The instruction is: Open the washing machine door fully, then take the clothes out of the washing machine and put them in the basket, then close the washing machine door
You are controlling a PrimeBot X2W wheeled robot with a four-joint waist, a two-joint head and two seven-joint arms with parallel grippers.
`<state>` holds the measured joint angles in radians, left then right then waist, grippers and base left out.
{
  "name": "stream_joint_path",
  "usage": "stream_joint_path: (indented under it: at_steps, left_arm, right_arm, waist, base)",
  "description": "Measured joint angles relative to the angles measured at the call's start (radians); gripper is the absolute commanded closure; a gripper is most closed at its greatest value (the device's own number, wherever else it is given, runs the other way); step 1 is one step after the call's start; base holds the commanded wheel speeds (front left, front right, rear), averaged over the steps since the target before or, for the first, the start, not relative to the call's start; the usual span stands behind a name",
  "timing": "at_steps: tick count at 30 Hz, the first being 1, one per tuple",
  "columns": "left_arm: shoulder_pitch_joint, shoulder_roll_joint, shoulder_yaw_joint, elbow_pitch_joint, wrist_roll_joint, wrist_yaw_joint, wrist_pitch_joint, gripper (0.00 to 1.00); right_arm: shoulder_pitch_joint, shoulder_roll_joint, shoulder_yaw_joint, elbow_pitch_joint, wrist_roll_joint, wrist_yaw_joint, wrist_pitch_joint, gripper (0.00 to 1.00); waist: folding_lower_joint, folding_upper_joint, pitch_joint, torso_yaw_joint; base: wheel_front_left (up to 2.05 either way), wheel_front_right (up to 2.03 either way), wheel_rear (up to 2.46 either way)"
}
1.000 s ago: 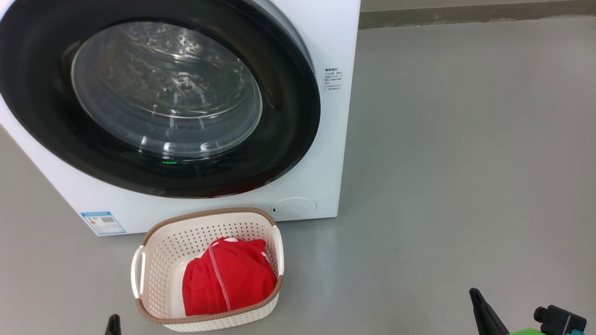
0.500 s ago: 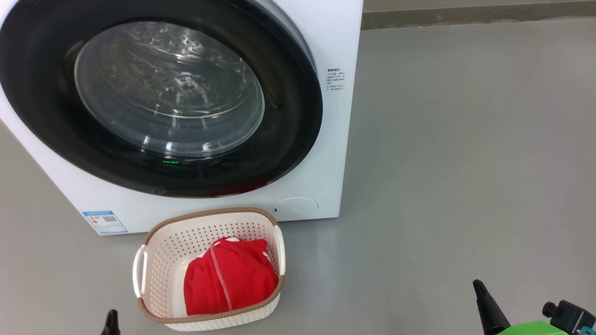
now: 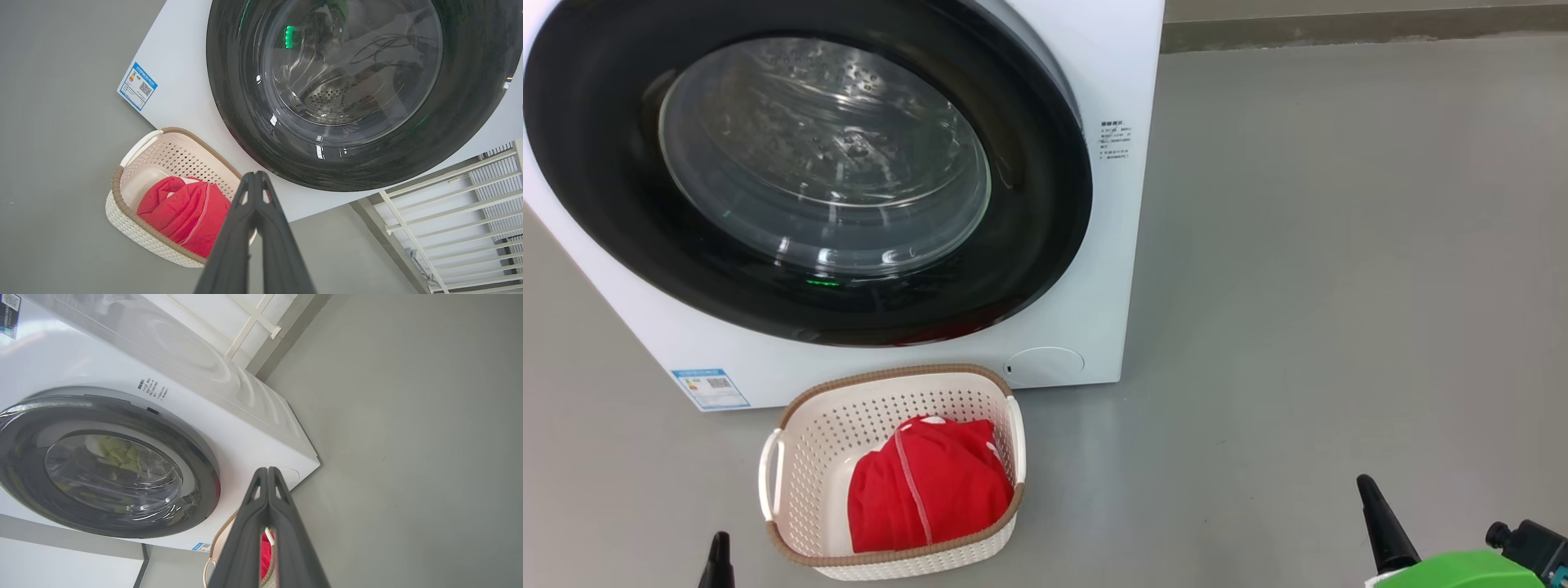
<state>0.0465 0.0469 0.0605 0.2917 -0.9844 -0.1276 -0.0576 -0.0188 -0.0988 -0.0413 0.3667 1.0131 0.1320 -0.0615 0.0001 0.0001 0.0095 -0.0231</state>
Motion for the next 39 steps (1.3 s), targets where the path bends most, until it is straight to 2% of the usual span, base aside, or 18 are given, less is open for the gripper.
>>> stream_joint_path:
  at_steps: [39]
  left_arm:
    - [-0.074, -0.009, 0.012, -0.010, -0.401, 0.000, 0.111, 1.00]
  right_arm:
    - [-0.028, 0.033, -0.063, -0.060, 0.383, 0.000, 0.112, 1.00]
  waist:
    - [-0.0001, -0.0001, -0.004, 0.015]
  base:
    - [0.00, 0.00, 0.00]
